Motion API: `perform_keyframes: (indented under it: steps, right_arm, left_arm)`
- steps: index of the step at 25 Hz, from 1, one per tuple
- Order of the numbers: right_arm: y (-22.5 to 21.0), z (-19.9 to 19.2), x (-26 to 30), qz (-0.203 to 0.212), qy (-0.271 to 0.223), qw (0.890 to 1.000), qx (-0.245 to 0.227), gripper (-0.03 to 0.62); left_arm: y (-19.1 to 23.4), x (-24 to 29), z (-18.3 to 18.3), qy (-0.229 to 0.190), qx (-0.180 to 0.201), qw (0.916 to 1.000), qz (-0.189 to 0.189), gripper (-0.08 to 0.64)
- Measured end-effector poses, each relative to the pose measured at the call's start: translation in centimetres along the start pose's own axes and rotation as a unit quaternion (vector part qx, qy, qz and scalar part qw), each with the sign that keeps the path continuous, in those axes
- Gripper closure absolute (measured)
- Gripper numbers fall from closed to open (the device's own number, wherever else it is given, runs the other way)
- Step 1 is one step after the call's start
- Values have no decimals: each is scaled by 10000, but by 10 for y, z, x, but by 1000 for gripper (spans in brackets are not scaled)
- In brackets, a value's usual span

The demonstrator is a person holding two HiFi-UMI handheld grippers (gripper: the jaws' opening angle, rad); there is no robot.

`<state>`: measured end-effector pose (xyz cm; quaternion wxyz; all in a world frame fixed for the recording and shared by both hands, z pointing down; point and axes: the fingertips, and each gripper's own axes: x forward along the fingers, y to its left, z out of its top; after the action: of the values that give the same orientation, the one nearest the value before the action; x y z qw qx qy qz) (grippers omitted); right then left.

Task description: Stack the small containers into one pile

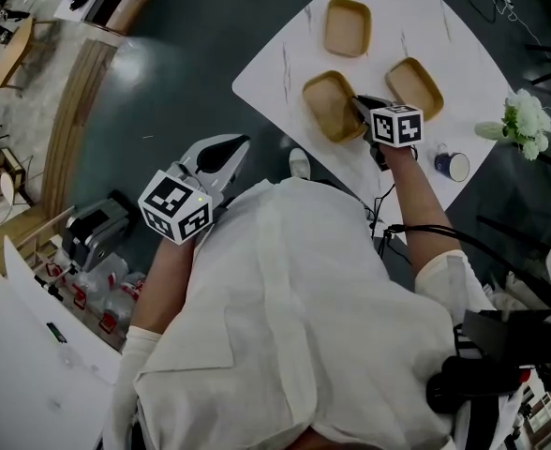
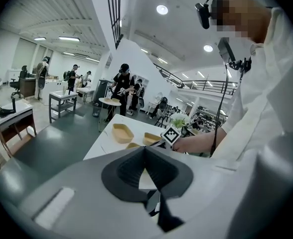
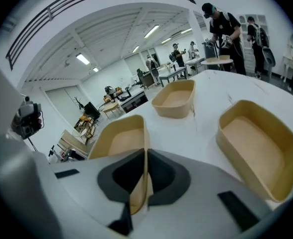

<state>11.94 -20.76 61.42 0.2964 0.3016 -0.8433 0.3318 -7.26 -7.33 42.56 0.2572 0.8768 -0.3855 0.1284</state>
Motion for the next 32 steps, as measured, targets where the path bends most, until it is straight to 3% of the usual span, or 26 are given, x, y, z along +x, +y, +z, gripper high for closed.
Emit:
perform_keyframes:
  steps: [11,16,20,32]
  right_arm:
    - [-11,62,-25,-221,-865,9945,549,575]
    - [-34,91,-30,-601,-1065,9896,760,575]
    - [-51,114,-26,-830,-1215,9856,834,575]
    - [-103,159,-3,-1155,-1667,9623,1811,575]
  left_arm:
    - [-1,4,4,-49,36,9999,-113,552]
    - [2,0,6,-80,38,9999,-72,552]
    - [8,-4,5,-115,-33,9999,41,552]
    - [26,-18,-1,-169,-236,9983,514,552]
